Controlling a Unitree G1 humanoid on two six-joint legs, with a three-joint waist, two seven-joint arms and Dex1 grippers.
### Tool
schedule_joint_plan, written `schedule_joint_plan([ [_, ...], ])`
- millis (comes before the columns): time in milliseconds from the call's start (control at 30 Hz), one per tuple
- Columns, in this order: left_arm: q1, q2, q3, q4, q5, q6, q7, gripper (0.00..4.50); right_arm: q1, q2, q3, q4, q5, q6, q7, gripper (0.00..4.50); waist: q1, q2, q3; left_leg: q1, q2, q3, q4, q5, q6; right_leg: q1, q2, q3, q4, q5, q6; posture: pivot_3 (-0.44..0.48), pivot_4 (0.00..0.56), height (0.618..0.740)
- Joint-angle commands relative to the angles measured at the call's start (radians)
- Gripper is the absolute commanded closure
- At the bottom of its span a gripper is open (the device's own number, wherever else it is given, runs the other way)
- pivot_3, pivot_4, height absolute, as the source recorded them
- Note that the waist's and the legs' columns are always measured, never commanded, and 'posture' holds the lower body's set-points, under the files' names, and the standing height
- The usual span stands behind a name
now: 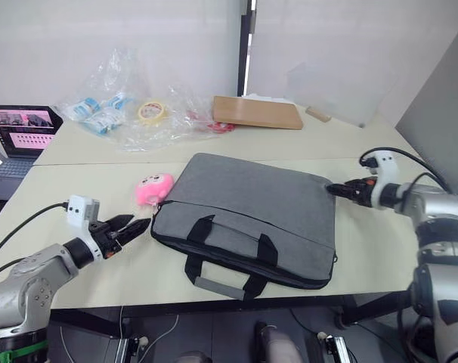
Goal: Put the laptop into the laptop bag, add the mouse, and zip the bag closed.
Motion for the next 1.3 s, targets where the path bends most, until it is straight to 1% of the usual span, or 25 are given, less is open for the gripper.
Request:
schedule_joint_plan([
  [33,-0.051,0.017,0.007,0.047,-0.03,0.004,-0.005,0.01,0.113,-0.061,-0.052,-0.229,0.102,0.18,0.065,0.0,0.006,0.001,0.0,0.0,0.0,0.0,0.0,0.0,0.0,0.0,0.0,0.0,0.0,0.0,0.0,0.0,0.15,0.74],
  [67,-0.072,0.012,-0.005,0.065,-0.037,0.013,-0.004,0.01,0.166,-0.077,-0.074,-0.296,0.148,0.268,0.079,0.0,0.007,0.001,0.0,0.0,0.0,0.0,0.0,0.0,0.0,0.0,0.0,0.0,0.0,0.0,0.0,0.0,0.15,0.74],
  [133,-0.133,-0.003,-0.056,0.132,-0.059,0.055,-0.032,0.01,0.305,-0.096,-0.177,-0.414,0.272,0.463,0.098,0.0,0.02,0.001,0.0,-0.001,0.0,-0.001,0.0,0.0,0.0,0.001,0.0,0.001,0.001,0.0,0.0,0.0,0.15,0.74],
  [167,-0.154,-0.004,-0.081,0.156,-0.06,0.064,-0.047,0.01,0.368,-0.099,-0.215,-0.462,0.31,0.513,0.099,0.0,0.032,0.001,0.0,-0.002,0.0,-0.001,0.0,0.0,0.0,0.003,0.0,0.001,0.001,0.0,0.0,0.0,0.15,0.74],
  [233,-0.185,0.0,-0.13,0.198,-0.038,0.057,-0.076,0.01,0.462,-0.089,-0.261,-0.536,0.346,0.548,0.08,0.0,0.033,0.001,0.0,-0.003,0.0,-0.001,0.0,0.0,0.0,0.005,0.0,0.001,0.0,0.0,0.001,0.0,0.15,0.74],
  [333,-0.225,0.001,-0.189,0.263,0.004,0.022,-0.102,0.01,0.546,-0.051,-0.324,-0.628,0.413,0.618,0.04,0.0,0.034,0.001,0.0,-0.003,-0.001,-0.001,0.0,0.0,0.001,0.005,0.0,0.003,0.0,0.0,0.001,0.0,0.15,0.74],
  [433,-0.271,-0.003,-0.234,0.338,0.024,0.001,-0.144,0.01,0.571,0.013,-0.392,-0.704,0.479,0.702,-0.03,0.0,0.03,0.001,-0.001,-0.003,0.0,0.0,0.0,0.0,0.001,0.005,0.001,0.003,0.0,0.0,0.001,0.0,0.15,0.74],
  [567,-0.342,-0.013,-0.279,0.435,0.051,-0.029,-0.186,0.01,0.58,0.078,-0.448,-0.768,0.548,0.797,-0.1,0.0,0.034,0.001,-0.001,-0.003,0.0,0.0,0.001,0.0,0.001,0.005,0.001,0.004,0.001,0.0,0.001,0.0,0.15,0.74],
  [700,-0.377,-0.026,-0.315,0.482,0.084,-0.06,-0.212,0.01,0.64,0.093,-0.422,-0.838,0.569,0.787,-0.129,0.0,0.042,0.001,-0.001,-0.003,-0.001,-0.002,0.001,0.0,0.002,0.005,0.001,0.002,-0.001,0.0,0.001,0.0,0.15,0.74],
  [800,-0.38,-0.029,-0.332,0.503,0.107,-0.085,-0.238,0.01,0.642,0.116,-0.426,-0.855,0.579,0.778,-0.158,0.0,0.041,0.0,-0.001,-0.002,-0.002,-0.002,0.001,0.0,0.002,0.004,0.001,0.002,-0.001,0.0,0.001,0.0,0.15,0.74],
  [833,-0.379,-0.03,-0.334,0.508,0.113,-0.091,-0.243,0.27,0.636,0.124,-0.432,-0.855,0.586,0.777,-0.167,0.0,0.041,0.0,-0.001,-0.004,-0.002,-0.002,0.001,0.0,0.002,0.004,0.001,0.002,-0.001,0.0,0.001,0.0,0.15,0.74],
  [867,-0.377,-0.029,-0.335,0.508,0.114,-0.094,-0.248,0.56,0.629,0.13,-0.442,-0.849,0.585,0.771,-0.184,0.25,0.04,0.0,-0.001,-0.004,-0.001,-0.001,0.001,0.0,0.002,0.004,0.001,0.002,-0.001,0.0,0.001,0.0,0.15,0.74],
  [900,-0.375,-0.029,-0.335,0.507,0.115,-0.095,-0.251,0.75,0.625,0.131,-0.448,-0.843,0.586,0.766,-0.193,0.5,0.039,0.0,-0.001,-0.003,-0.001,-0.001,0.001,0.0,0.002,0.005,0.001,0.002,-0.001,0.0,0.001,0.0,0.15,0.74],
  [933,-0.373,-0.029,-0.335,0.504,0.115,-0.094,-0.256,1.13,0.626,0.129,-0.451,-0.84,0.589,0.763,-0.196,0.76,0.038,0.0,-0.001,-0.003,-0.001,-0.001,0.001,0.0,0.002,0.005,0.001,0.003,-0.001,0.0,0.001,0.0,0.15,0.74],
  [967,-0.37,-0.029,-0.333,0.501,0.116,-0.092,-0.258,1.41,0.63,0.124,-0.451,-0.838,0.591,0.758,-0.197,1.05,0.038,0.0,-0.001,-0.003,-0.001,-0.001,0.001,0.0,0.002,0.005,0.001,0.003,0.0,0.0,0.001,0.0,0.15,0.74],
  [1000,-0.368,-0.03,-0.333,0.498,0.118,-0.091,-0.26,1.8,0.633,0.119,-0.449,-0.835,0.593,0.754,-0.198,1.45,0.037,0.0,-0.001,-0.003,-0.001,-0.001,0.001,0.0,0.002,0.005,0.001,0.003,0.0,0.0,0.001,0.0,0.15,0.74],
  [1200,-0.35,-0.03,-0.323,0.469,0.116,-0.078,-0.263,3.74,0.619,0.111,-0.453,-0.812,0.599,0.741,-0.215,3.49,0.037,0.0,-0.001,-0.004,-0.001,-0.001,0.001,-0.001,0.003,0.005,0.001,0.003,-0.001,0.0,0.001,0.0,0.15,0.74],
  [1233,-0.343,-0.029,-0.319,0.463,0.115,-0.077,-0.263,4.02,0.615,0.112,-0.449,-0.811,0.6,0.737,-0.218,3.77,0.037,0.0,-0.001,-0.004,-0.001,-0.001,0.001,-0.001,0.003,0.005,0.001,0.003,-0.001,0.0,0.001,0.0,0.15,0.74],
  [1267,-0.333,-0.028,-0.313,0.453,0.112,-0.074,-0.26,4.37,0.604,0.116,-0.445,-0.81,0.603,0.734,-0.223,4.17,0.037,0.0,-0.001,-0.003,-0.001,-0.001,0.001,-0.001,0.004,0.005,0.001,0.003,-0.001,0.0,0.001,0.0,0.15,0.74],
  [1300,-0.322,-0.032,-0.302,0.437,0.106,-0.066,-0.246,4.5,0.589,0.122,-0.439,-0.811,0.606,0.734,-0.23,4.47,0.035,0.001,-0.001,-0.003,-0.001,-0.001,0.001,-0.001,0.004,0.005,0.001,0.003,-0.001,0.0,0.001,0.0,0.15,0.74],
])
